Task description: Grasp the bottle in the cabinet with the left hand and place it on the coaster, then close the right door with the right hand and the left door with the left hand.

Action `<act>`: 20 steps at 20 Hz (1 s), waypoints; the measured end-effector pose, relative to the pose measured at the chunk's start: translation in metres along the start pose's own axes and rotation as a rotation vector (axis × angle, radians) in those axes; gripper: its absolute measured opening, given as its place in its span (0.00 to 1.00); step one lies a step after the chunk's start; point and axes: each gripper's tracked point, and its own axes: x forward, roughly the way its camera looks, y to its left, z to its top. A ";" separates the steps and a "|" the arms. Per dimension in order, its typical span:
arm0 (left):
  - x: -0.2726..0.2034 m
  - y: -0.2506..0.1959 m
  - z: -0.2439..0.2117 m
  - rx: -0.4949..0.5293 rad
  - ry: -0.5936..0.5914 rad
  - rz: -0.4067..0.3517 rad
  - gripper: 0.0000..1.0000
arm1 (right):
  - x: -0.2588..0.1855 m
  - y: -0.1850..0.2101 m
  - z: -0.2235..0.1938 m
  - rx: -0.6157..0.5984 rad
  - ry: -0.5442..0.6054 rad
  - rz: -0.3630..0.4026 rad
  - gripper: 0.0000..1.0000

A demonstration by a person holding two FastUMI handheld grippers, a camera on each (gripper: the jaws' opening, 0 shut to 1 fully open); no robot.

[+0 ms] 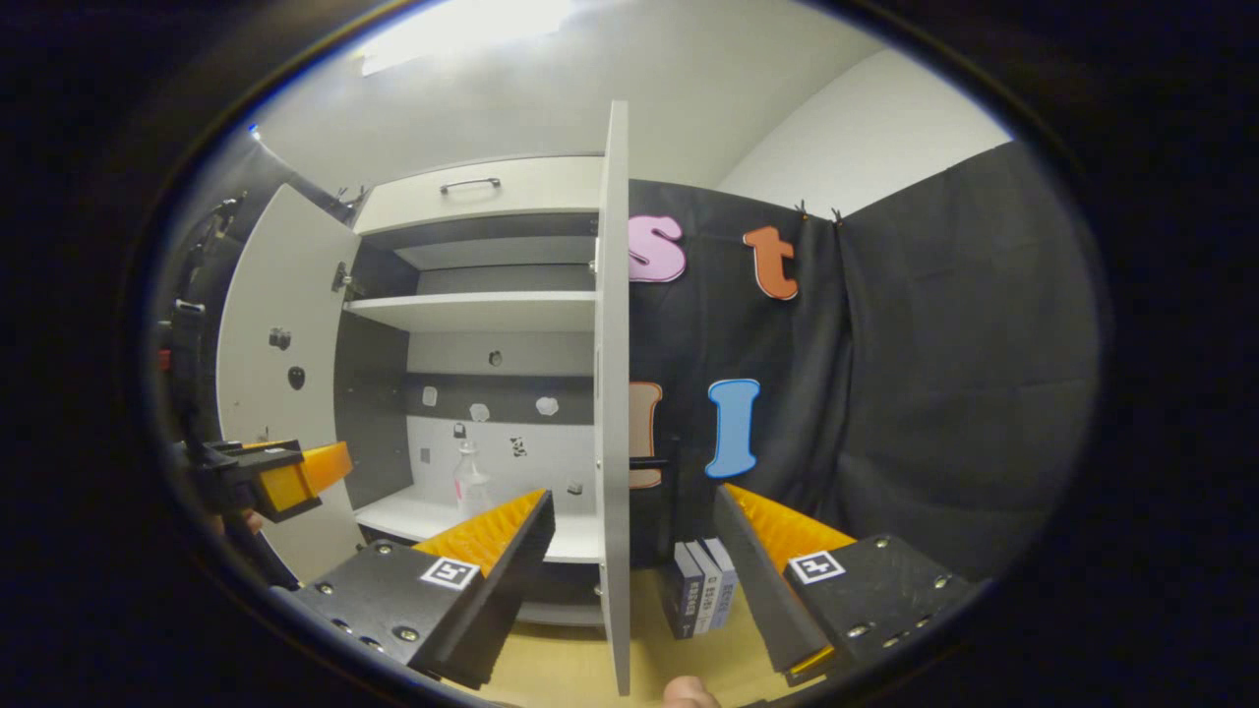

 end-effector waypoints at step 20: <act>0.007 -0.007 -0.010 0.011 0.032 -0.031 0.96 | 0.002 -0.008 -0.005 -0.009 0.011 -0.029 0.99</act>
